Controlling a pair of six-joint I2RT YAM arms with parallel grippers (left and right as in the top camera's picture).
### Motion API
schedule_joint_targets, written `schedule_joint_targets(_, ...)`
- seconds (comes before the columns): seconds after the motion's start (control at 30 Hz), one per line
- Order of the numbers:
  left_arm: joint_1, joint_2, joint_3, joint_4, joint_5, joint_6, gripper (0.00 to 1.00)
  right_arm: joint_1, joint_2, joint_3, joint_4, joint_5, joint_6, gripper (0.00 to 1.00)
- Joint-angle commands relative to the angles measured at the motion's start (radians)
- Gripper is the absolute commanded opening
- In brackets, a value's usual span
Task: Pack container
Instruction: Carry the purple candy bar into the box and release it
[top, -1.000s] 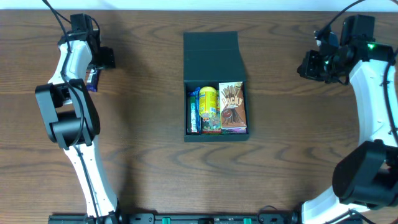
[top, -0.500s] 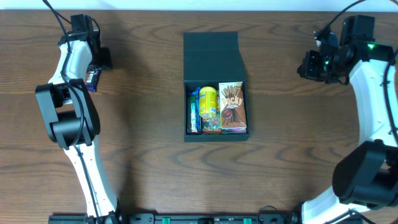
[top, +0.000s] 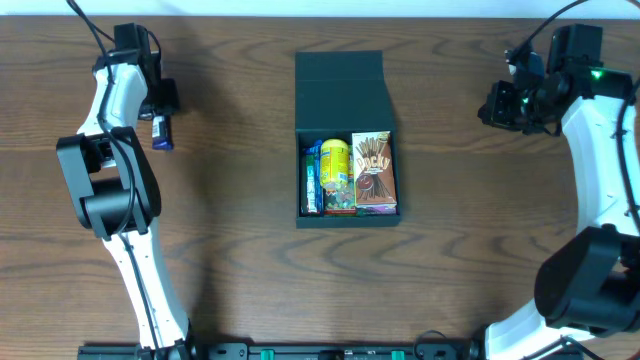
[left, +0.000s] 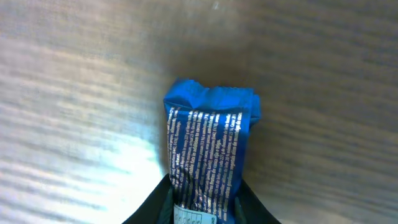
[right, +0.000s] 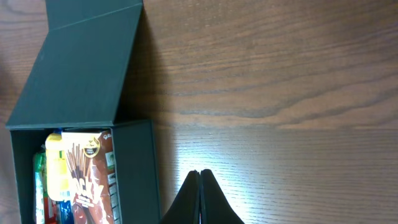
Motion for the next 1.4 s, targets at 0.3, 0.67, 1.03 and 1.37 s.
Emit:
schedule_joint_targets(0.3, -0.121, -0.054, 0.307, -0.340, 0.000, -0.149, 0.13, -0.008, -0.013, 0.015, 0.027, 0.056, -0.016, 0.01)
schedule_joint_targets(0.67, -0.568, -0.124, 0.336, -0.594, 0.102, -0.363, 0.06, -0.011, -0.013, 0.015, 0.121, 0.056, -0.020, 0.02)
schedule_joint_targets(1.03, -0.771, -0.124, 0.314, -0.694, -0.002, -0.614, 0.06, -0.011, -0.013, 0.015, 0.212, 0.056, -0.063, 0.02)
schedule_joint_targets(1.37, -0.817, -0.124, 0.206, -0.679, -0.139, -0.832, 0.06, -0.011, -0.013, 0.015, 0.240, 0.056, -0.106, 0.02)
